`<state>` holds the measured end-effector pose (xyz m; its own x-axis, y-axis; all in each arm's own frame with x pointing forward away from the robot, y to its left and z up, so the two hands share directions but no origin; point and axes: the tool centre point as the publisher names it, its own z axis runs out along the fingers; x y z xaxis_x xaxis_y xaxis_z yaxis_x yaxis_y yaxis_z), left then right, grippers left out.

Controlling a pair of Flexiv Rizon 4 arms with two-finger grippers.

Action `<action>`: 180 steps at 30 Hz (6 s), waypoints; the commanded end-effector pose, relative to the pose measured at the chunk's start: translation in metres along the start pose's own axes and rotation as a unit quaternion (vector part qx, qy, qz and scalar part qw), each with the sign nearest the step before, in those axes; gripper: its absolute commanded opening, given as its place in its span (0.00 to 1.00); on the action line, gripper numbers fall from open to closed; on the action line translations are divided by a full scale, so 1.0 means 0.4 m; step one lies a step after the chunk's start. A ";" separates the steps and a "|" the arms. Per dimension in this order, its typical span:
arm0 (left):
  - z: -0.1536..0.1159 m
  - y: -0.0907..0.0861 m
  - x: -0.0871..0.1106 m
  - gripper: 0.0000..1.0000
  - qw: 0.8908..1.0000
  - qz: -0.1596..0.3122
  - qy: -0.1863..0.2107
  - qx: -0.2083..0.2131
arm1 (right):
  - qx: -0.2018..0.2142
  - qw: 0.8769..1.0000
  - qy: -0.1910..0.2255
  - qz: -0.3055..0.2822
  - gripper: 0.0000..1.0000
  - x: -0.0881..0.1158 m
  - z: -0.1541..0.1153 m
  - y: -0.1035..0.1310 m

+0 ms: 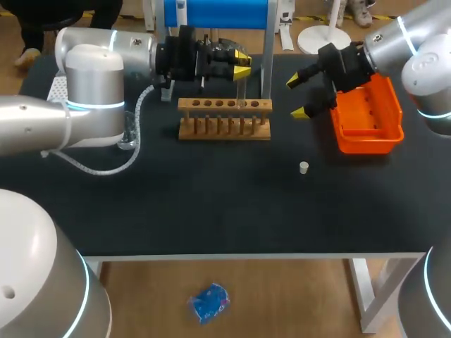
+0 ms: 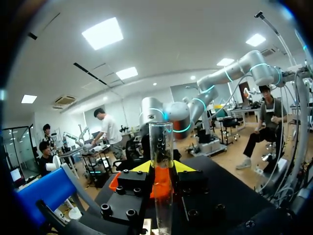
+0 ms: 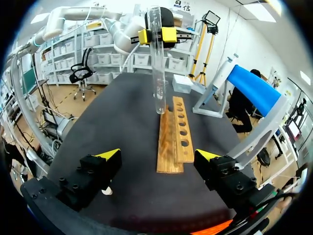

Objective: Invert the test tube, pick up the pipette, mount the tip to pipette, aspirate from beaker and dispense into the tube, eject the tip, return the pipette, and cap with the stopper.

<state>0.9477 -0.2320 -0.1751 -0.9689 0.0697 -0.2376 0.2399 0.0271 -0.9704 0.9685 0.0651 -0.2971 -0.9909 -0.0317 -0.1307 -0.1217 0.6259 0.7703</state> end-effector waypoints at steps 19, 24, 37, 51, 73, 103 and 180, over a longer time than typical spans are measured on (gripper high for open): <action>-0.027 0.022 -0.034 0.00 1.000 -0.010 0.005 -0.004 | -0.008 1.000 0.028 -0.002 1.00 -0.081 0.087 -0.010; -0.031 0.026 -0.040 0.00 1.000 -0.011 0.003 -0.004 | -0.008 0.999 0.037 0.000 1.00 -0.095 0.111 -0.010; -0.032 0.041 -0.057 0.00 1.000 -0.012 0.003 -0.006 | -0.005 0.999 0.033 0.002 1.00 -0.097 0.117 -0.007; -0.040 0.075 -0.086 0.00 1.000 -0.005 0.000 -0.008 | -0.005 0.999 0.033 0.002 1.00 -0.097 0.117 -0.007; -0.053 0.121 -0.109 0.00 1.000 0.004 -0.009 -0.025 | -0.005 0.999 0.033 0.002 1.00 -0.097 0.117 -0.007; -0.051 0.159 -0.115 0.00 1.000 0.000 -0.012 -0.025 | -0.005 0.999 0.033 0.002 1.00 -0.097 0.117 -0.007; -0.078 0.310 -0.137 1.00 0.996 -0.075 -0.033 -0.034 | -0.005 0.999 0.033 0.002 1.00 -0.097 0.117 -0.007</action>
<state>1.0364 -0.2061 -0.2871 -0.9951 0.0045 -0.0987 0.0987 0.0837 -0.9916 1.0092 0.1015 -0.3232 -0.9931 -0.0791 -0.0863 -0.1168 0.6180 0.7775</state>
